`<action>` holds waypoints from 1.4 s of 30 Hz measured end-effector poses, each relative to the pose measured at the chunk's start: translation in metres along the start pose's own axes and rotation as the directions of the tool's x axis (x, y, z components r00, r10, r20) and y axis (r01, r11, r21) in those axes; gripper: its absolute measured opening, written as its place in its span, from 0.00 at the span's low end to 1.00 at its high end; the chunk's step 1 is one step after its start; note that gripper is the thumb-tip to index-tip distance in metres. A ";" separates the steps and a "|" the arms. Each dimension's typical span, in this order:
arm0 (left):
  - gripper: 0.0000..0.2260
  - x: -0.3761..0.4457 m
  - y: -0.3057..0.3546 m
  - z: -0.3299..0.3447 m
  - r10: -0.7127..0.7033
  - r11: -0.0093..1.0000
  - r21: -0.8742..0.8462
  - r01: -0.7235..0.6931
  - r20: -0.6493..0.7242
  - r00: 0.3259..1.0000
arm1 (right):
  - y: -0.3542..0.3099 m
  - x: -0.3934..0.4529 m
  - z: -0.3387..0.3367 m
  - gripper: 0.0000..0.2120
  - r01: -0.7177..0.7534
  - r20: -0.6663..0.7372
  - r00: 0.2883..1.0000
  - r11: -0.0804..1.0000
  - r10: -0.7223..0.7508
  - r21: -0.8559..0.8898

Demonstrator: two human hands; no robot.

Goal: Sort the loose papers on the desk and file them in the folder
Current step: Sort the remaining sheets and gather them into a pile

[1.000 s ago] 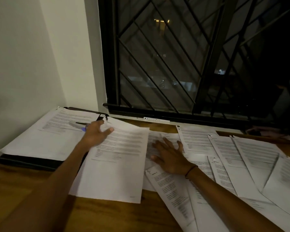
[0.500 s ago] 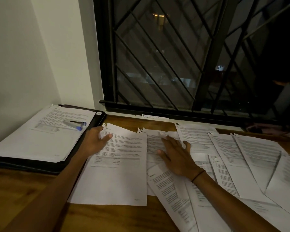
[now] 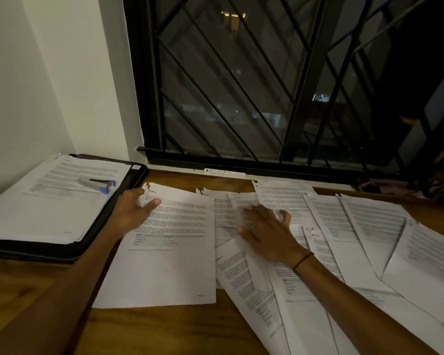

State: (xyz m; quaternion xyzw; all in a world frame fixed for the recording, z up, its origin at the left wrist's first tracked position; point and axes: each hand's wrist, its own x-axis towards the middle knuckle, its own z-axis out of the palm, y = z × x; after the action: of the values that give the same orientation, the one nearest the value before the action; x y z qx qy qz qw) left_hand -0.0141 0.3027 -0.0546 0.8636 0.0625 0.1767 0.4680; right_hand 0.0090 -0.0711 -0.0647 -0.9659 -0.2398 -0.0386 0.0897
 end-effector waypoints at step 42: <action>0.14 -0.053 0.048 -0.028 -0.102 0.873 -0.438 0.214 0.264 0.959 | -0.105 0.134 -0.080 0.03 0.236 -0.083 0.968 0.733 -0.239 0.638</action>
State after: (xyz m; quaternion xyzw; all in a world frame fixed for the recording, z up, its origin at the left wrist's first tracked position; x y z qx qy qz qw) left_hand -0.0764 0.2842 -0.0140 0.7339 0.0343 0.0450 0.6769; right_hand 0.0752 0.0661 0.0458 -0.8380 -0.3596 0.0368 0.4088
